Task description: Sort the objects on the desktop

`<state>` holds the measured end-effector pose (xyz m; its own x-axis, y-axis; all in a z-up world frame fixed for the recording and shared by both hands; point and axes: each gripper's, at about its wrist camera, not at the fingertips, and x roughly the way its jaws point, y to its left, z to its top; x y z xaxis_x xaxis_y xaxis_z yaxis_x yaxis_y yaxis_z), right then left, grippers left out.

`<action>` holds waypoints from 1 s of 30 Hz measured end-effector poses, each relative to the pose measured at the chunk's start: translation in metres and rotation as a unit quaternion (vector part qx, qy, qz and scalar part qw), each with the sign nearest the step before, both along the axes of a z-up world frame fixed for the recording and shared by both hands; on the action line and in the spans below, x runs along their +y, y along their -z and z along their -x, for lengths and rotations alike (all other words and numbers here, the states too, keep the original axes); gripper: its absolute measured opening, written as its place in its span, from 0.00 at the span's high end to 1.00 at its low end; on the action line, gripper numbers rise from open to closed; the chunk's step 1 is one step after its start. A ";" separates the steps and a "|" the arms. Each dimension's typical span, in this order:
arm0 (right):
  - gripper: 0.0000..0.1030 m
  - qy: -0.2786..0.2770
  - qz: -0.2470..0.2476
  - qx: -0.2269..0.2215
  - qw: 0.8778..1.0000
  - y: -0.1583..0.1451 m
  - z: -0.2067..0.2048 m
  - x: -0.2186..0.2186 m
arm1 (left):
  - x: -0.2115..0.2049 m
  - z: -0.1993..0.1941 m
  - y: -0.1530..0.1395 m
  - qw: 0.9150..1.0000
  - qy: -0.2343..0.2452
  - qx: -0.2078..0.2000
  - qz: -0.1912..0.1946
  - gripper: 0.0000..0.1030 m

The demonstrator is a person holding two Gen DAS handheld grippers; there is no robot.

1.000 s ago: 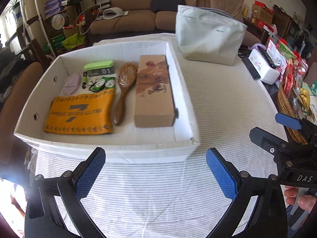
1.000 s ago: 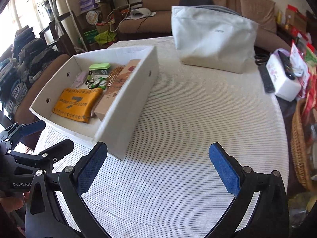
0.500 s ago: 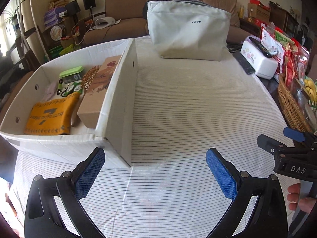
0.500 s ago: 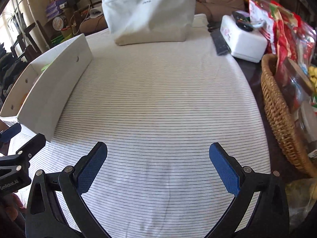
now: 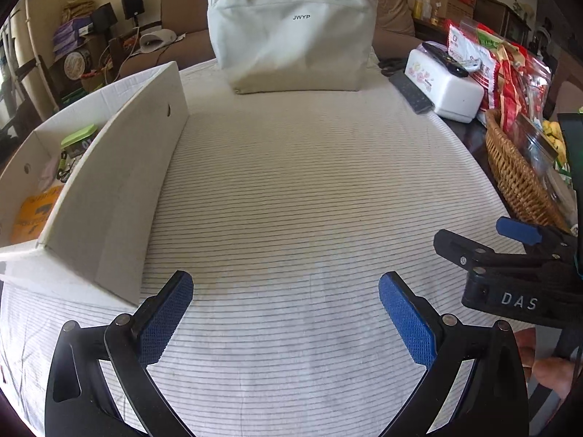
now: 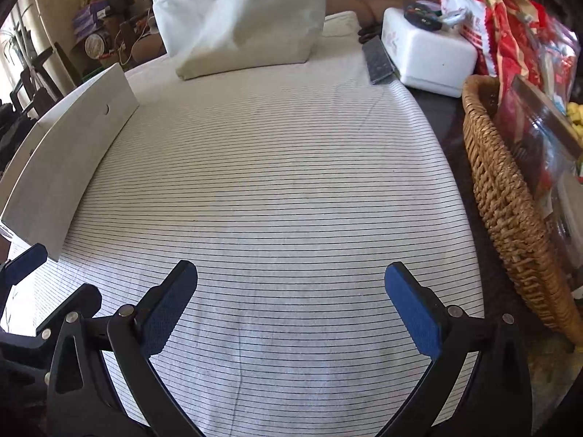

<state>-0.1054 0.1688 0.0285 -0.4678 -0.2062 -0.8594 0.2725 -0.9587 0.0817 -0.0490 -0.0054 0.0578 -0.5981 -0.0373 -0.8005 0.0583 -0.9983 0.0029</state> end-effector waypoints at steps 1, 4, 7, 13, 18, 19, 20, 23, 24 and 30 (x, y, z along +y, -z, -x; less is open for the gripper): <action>0.00 0.000 -0.002 -0.001 1.000 0.003 0.002 0.000 | -0.001 0.005 0.004 1.000 -0.001 0.000 0.004 0.00; 0.00 0.001 -0.009 -0.002 1.000 0.011 0.005 -0.004 | -0.007 0.017 0.017 1.000 -0.009 -0.004 0.009 0.00; 0.00 0.007 -0.008 -0.004 1.000 0.018 0.009 -0.005 | -0.016 0.027 0.028 1.000 -0.021 -0.009 0.005 0.00; 0.00 0.015 -0.025 0.003 1.000 0.031 0.017 -0.006 | -0.021 0.044 0.044 0.999 -0.034 -0.016 -0.008 0.00; 0.00 0.022 -0.041 0.019 0.999 0.034 0.017 -0.010 | -0.018 0.048 0.054 0.999 -0.036 -0.009 -0.006 0.00; 0.00 0.023 -0.042 0.023 0.999 0.034 0.016 -0.011 | -0.017 0.048 0.054 0.999 -0.036 -0.006 -0.006 0.00; 0.00 0.025 -0.041 0.026 0.998 0.034 0.016 -0.011 | -0.017 0.047 0.054 0.999 -0.035 -0.004 -0.006 0.00; 0.00 0.036 -0.039 0.036 0.998 0.033 0.014 -0.011 | -0.018 0.046 0.053 0.999 -0.034 -0.002 -0.006 0.00; 0.00 0.039 -0.038 0.039 0.998 0.034 0.014 -0.011 | -0.018 0.047 0.053 0.999 -0.034 -0.002 -0.006 0.00; 0.00 0.040 -0.038 0.043 0.998 0.034 0.015 -0.011 | -0.018 0.047 0.053 0.999 -0.034 -0.002 -0.006 0.00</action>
<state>-0.1206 0.1575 -0.0055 -0.5526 -0.1006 -0.8273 0.1979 -0.9801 -0.0130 -0.0959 -0.0232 0.0046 -0.5914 -0.0677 -0.8035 0.1260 -0.9920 -0.0092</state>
